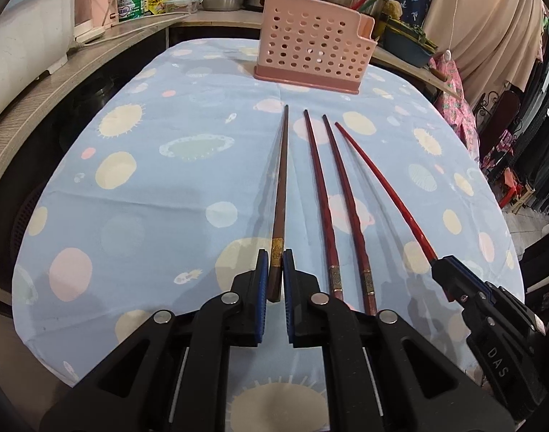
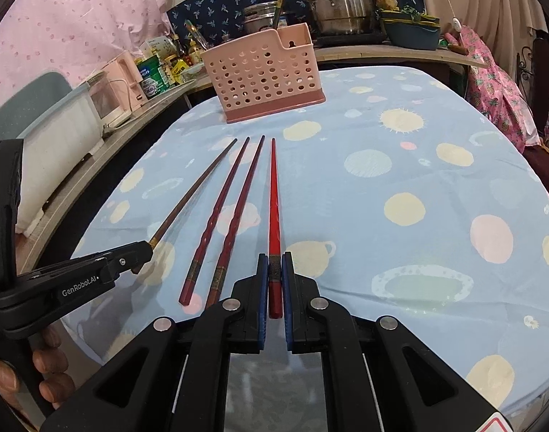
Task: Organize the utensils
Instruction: 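Lift both chopsticks and carry them over the pink holder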
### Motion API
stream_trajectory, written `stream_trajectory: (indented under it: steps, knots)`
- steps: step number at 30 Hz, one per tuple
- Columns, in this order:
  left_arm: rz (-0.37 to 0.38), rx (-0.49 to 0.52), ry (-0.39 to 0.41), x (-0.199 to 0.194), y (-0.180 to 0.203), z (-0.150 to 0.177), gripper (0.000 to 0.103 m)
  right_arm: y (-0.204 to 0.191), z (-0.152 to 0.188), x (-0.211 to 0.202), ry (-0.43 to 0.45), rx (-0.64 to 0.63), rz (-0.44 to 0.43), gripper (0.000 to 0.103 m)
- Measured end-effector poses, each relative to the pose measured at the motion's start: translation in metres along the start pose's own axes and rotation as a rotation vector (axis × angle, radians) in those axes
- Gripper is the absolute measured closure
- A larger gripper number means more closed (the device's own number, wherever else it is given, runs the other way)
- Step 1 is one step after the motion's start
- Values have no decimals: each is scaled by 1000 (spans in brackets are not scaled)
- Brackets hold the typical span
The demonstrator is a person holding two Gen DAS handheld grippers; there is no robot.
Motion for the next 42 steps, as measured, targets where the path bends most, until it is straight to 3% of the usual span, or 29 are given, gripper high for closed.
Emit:
stream_trajectory:
  steps: [18, 42]
  knots:
    - [49, -41, 118, -51, -5, -56, 96, 21, -87, -55, 185, 97, -44, 96]
    - [36, -33, 318, -93, -8, -194, 96, 18, -205, -71, 378, 85, -78, 96]
Point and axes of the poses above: each gripper's, at about its wrist camera, not at the fingertips, and x roughly the way its jaws point, y to its right, z to its underside, the point moved 8 cm from there along x, roughly the way its jaws point
